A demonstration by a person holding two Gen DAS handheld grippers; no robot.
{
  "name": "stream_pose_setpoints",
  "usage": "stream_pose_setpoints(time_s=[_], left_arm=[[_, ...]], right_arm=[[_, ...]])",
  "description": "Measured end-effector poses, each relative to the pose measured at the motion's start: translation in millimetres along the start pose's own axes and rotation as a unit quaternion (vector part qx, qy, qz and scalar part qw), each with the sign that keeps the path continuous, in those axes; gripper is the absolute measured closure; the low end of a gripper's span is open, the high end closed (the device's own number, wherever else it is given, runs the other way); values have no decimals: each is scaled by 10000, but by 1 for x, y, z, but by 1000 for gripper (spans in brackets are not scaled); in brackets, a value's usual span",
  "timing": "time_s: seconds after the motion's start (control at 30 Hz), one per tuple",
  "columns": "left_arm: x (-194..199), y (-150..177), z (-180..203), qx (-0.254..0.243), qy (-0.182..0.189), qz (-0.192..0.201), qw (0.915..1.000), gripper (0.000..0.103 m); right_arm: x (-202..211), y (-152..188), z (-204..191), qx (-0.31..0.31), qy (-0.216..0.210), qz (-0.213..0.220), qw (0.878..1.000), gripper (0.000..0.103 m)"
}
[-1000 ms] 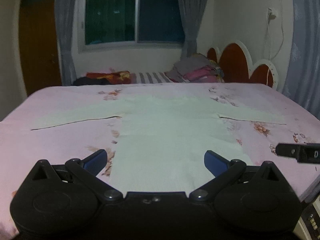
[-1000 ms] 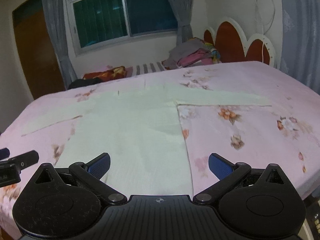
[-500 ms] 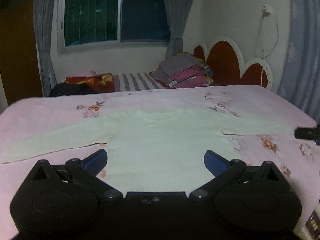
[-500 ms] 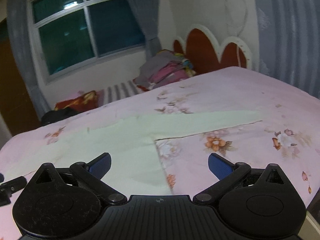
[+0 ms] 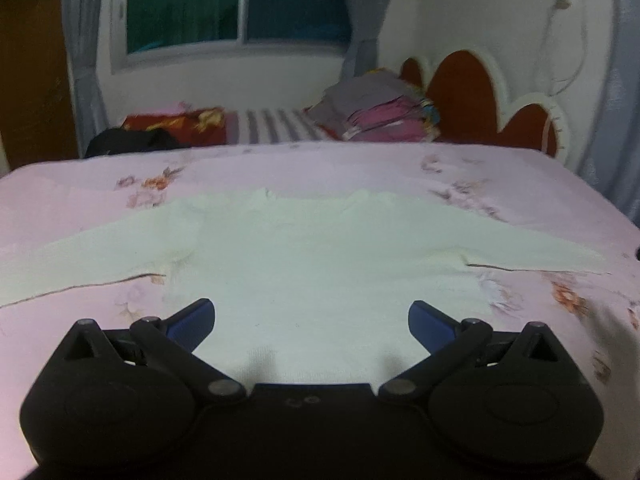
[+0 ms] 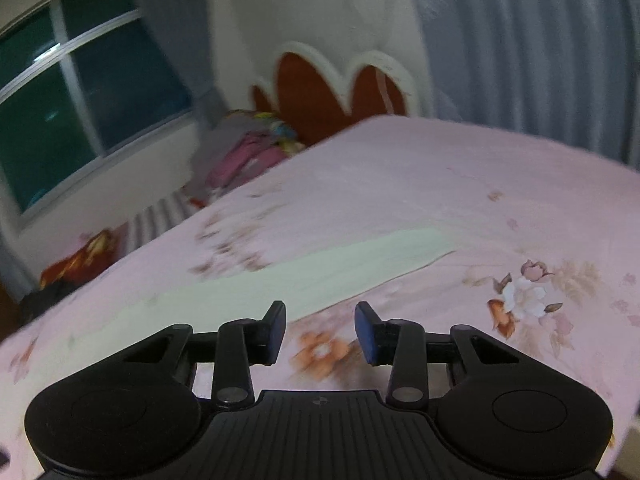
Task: Fold small clothes
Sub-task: 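Reach the right tool to the sweater's side edge and grasp it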
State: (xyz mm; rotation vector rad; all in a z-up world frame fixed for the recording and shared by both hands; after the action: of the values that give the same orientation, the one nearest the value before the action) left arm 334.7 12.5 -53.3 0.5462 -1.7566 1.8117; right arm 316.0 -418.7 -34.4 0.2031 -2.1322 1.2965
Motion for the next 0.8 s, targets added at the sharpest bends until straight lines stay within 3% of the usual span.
stream_pose_setpoints(time_s=[0.17,0.4,0.57,0.8], left_arm=[[-40,-18,22,-112,-304,-216,9992,0],[-85,-28,50,170,-324,-565,9977,0],[-103,-27,59,155,-379,-771,9962,0],[-103,-28,49,242,-447,-798,9955,0]], right_arm=[[-69,-27,63,-692,60,-117,9975,64],[-143,-40,125,-1539,146,-418,9871,64],[-162,-43,149,-1865,174,-622,9803,64],[-156,-40,147,-1978,8,-567,9786,64]])
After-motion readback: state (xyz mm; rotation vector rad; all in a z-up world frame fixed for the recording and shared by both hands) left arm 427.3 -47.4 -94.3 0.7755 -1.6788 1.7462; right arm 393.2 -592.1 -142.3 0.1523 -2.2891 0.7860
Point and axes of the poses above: each gripper's, at about its wrist camera, not at the fingertips, and x roughly against the way its jaws point, z to its right, y to its underside, the point moved 1 cm from there along -x, roughly the way its jaws point, and after that the axes turned 1 degree about x, right-handed, at the moved point
